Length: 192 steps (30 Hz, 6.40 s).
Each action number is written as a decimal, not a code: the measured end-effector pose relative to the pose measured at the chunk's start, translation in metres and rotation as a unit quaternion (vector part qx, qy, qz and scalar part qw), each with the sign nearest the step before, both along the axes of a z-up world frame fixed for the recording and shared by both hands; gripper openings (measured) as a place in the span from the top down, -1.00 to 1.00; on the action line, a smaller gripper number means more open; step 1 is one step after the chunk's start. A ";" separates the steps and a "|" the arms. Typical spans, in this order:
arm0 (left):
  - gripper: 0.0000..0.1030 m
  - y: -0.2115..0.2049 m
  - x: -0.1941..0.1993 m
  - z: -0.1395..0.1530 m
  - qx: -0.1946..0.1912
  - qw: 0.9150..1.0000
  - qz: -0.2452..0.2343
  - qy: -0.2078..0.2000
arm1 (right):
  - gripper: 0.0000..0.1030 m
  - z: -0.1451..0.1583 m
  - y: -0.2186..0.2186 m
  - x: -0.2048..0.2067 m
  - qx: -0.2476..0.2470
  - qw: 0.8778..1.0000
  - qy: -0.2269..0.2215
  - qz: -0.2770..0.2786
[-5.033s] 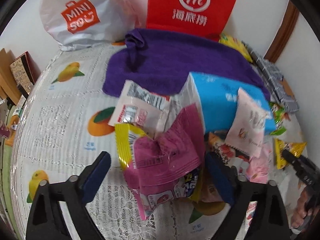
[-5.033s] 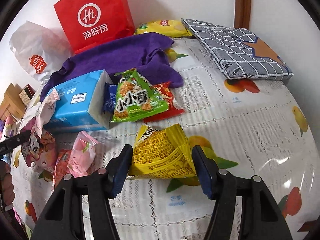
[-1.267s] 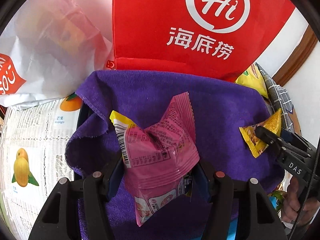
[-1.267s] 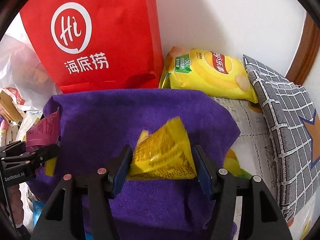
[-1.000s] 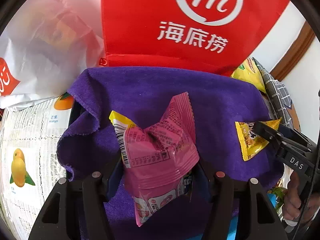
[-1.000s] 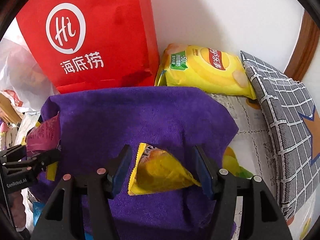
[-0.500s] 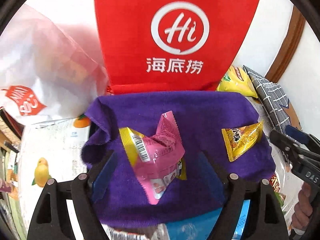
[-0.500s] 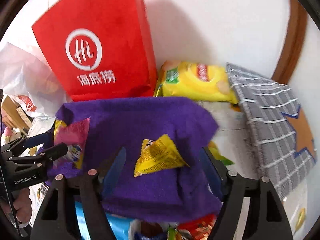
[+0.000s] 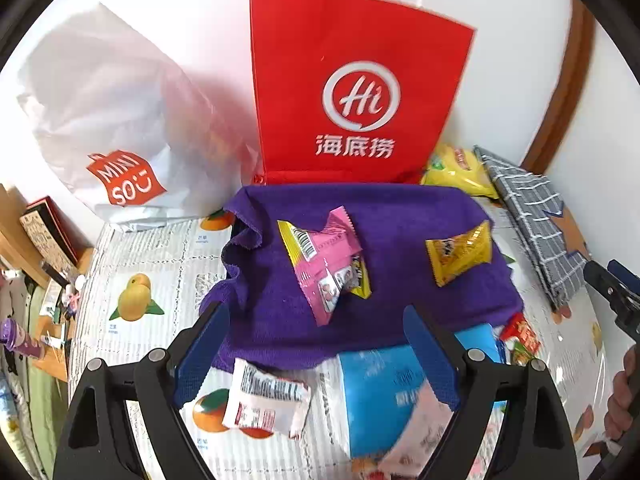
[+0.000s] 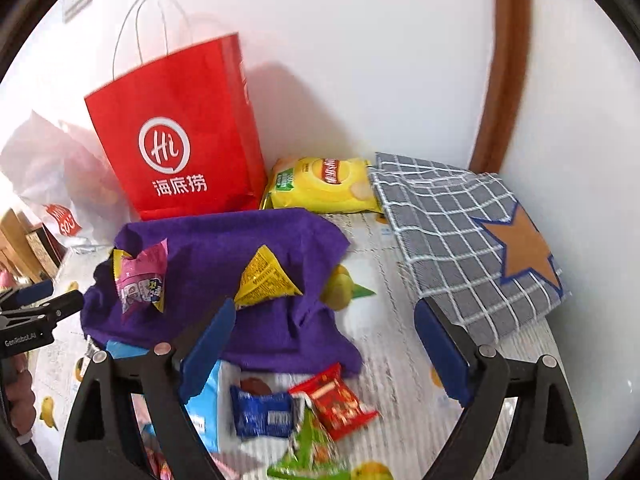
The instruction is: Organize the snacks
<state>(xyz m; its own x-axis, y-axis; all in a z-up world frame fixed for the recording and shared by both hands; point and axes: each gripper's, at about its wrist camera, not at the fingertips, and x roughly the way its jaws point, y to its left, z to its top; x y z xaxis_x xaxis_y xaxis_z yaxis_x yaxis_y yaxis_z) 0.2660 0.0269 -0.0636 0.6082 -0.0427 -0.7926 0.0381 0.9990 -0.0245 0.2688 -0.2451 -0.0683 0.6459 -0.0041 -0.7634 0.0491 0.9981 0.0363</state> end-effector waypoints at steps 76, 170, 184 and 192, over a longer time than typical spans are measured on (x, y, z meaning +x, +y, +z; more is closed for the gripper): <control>0.49 0.059 -0.062 -0.107 -0.043 0.997 -0.022 0.060 | 0.03 -0.089 0.003 -0.085 0.043 0.995 0.088 0.037; 0.49 0.049 0.071 -0.079 -0.058 0.995 0.029 0.073 | 0.05 -0.104 0.048 0.070 0.033 0.992 0.086 0.084; 0.44 0.038 0.082 -0.094 -0.076 0.992 0.006 0.102 | 0.02 -0.111 0.056 0.081 0.032 0.989 0.099 0.106; 0.11 0.039 0.075 -0.091 -0.080 0.990 -0.003 0.114 | -0.33 -0.096 0.047 0.067 0.054 0.989 0.092 0.106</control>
